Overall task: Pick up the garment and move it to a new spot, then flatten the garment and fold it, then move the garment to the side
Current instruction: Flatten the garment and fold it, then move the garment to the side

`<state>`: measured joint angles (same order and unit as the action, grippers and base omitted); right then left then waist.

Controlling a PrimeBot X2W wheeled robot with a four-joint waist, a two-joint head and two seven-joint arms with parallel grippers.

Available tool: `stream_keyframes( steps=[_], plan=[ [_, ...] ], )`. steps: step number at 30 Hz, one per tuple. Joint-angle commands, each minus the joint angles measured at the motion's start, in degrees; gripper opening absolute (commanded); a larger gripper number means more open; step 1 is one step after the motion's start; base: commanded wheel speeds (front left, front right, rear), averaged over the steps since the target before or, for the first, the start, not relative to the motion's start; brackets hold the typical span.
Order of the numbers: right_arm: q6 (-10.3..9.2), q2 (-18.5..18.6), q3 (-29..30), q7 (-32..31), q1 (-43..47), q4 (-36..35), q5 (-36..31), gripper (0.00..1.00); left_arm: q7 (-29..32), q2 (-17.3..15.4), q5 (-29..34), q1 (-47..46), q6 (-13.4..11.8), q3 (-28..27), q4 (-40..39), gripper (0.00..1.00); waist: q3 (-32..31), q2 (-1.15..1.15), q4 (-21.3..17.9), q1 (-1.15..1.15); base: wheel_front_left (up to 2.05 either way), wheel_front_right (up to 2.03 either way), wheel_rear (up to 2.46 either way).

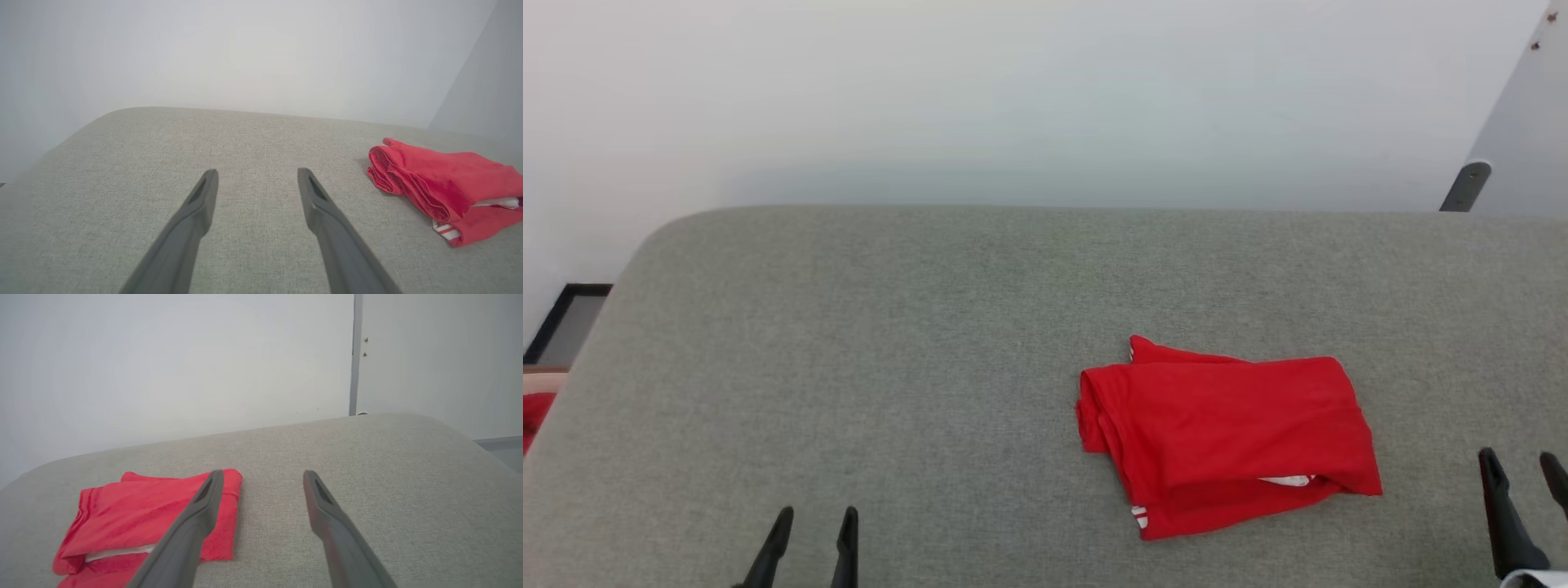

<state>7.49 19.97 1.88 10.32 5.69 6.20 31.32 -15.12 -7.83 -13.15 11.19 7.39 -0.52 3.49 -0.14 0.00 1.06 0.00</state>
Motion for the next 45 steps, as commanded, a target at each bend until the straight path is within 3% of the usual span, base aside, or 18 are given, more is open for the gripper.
stream_keyframes(
  steps=[1,10,30,35,45],
  plan=[
    [0.0,-1.0,1.2,-0.7,1.3,-1.5,-0.5,1.0,0.0,-0.1,-0.3,0.6,0.1,-0.1,-0.5,1.0,-0.2,0.0,0.3,0.0,0.0,0.0,0.0],
    [0.0,-4.9,3.2,-4.3,4.6,-6.8,-2.8,1.0,0.0,-0.1,-0.9,0.0,0.1,1.4,-0.3,1.0,-0.8,0.0,0.8,0.0,0.0,0.0,0.0],
    [0.0,-6.6,3.0,-6.4,3.7,-8.7,-3.7,1.0,0.0,0.5,-0.9,-0.7,0.1,1.3,0.1,1.0,-0.6,0.0,1.7,0.0,0.0,0.0,0.0],
    [0.0,-3.1,-0.8,-11.8,-0.6,-10.0,-3.6,1.0,0.0,1.5,-1.2,-1.5,0.1,1.6,0.2,1.0,0.4,0.0,1.8,0.0,0.0,0.0,0.0],
    [-0.01,5.4,-3.5,-31.8,-17.8,-8.0,-0.6,1.0,0.0,2.9,-0.3,-7.2,0.1,3.1,0.3,1.0,6.6,0.0,2.9,0.0,0.0,0.0,0.0]
  ],
)
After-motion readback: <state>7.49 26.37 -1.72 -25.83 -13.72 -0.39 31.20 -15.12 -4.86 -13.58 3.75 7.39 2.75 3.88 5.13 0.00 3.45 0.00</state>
